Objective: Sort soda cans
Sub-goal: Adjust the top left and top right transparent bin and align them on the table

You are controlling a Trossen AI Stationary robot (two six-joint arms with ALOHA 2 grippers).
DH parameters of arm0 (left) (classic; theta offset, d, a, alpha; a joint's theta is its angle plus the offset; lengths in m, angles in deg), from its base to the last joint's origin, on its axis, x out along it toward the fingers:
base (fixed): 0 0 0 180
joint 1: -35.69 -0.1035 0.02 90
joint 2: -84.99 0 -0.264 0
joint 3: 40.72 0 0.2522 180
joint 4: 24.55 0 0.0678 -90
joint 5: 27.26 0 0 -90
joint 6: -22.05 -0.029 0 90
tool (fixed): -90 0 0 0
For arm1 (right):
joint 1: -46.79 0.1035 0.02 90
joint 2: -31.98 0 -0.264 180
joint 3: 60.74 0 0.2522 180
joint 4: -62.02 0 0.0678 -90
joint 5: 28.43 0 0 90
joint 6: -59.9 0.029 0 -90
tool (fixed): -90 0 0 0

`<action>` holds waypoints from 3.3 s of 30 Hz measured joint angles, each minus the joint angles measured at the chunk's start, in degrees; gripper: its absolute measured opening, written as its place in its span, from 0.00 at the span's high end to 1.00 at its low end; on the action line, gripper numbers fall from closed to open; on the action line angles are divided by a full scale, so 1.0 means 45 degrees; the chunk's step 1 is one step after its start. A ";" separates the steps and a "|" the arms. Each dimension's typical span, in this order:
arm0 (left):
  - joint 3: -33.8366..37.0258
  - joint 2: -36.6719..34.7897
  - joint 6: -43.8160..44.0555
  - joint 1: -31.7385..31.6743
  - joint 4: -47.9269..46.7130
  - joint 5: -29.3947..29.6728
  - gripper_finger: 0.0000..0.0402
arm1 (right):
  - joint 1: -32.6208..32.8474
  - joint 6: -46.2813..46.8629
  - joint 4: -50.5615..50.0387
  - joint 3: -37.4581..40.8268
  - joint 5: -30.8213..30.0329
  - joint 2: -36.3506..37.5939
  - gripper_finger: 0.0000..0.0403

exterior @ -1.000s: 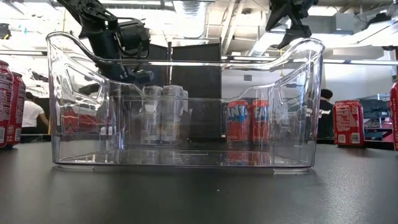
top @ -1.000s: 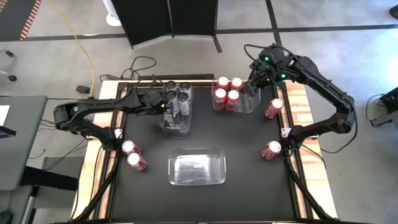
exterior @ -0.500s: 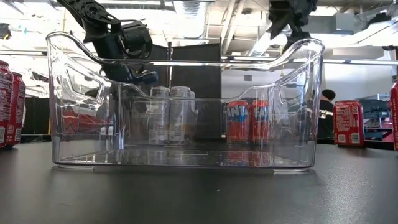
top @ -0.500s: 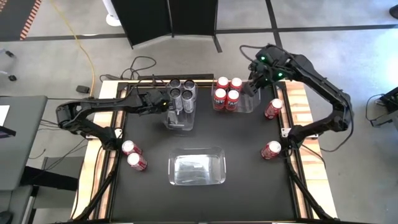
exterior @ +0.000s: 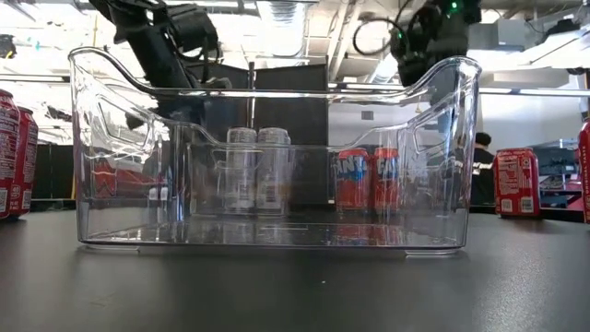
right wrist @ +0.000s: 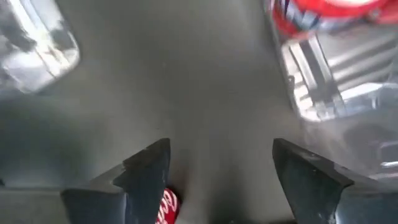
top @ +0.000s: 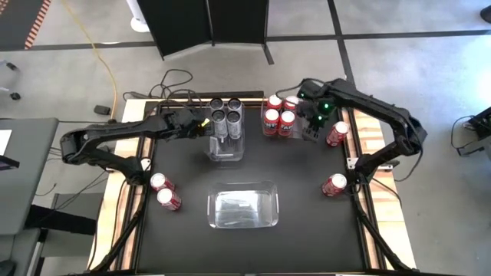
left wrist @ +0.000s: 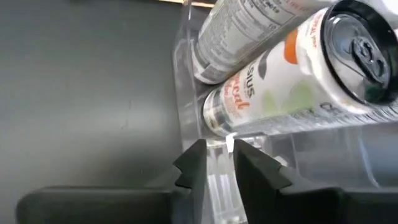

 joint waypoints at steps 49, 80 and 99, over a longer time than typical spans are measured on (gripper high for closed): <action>-0.0019 -0.2024 -0.0808 0.1166 -0.1448 -0.0415 0.74 | 0.2255 0.1978 0.2512 0.3490 -0.3943 0.0331 0.78; -0.0019 -0.2777 -0.1603 0.1524 -0.1223 -0.1314 0.74 | 0.5281 0.6795 0.6806 -0.1352 0.0136 -0.4600 0.80; -0.0019 -0.2777 -0.2046 0.1846 -0.1209 -0.1316 0.74 | 0.4693 0.5768 0.5572 -0.3549 -0.0005 -0.4616 0.68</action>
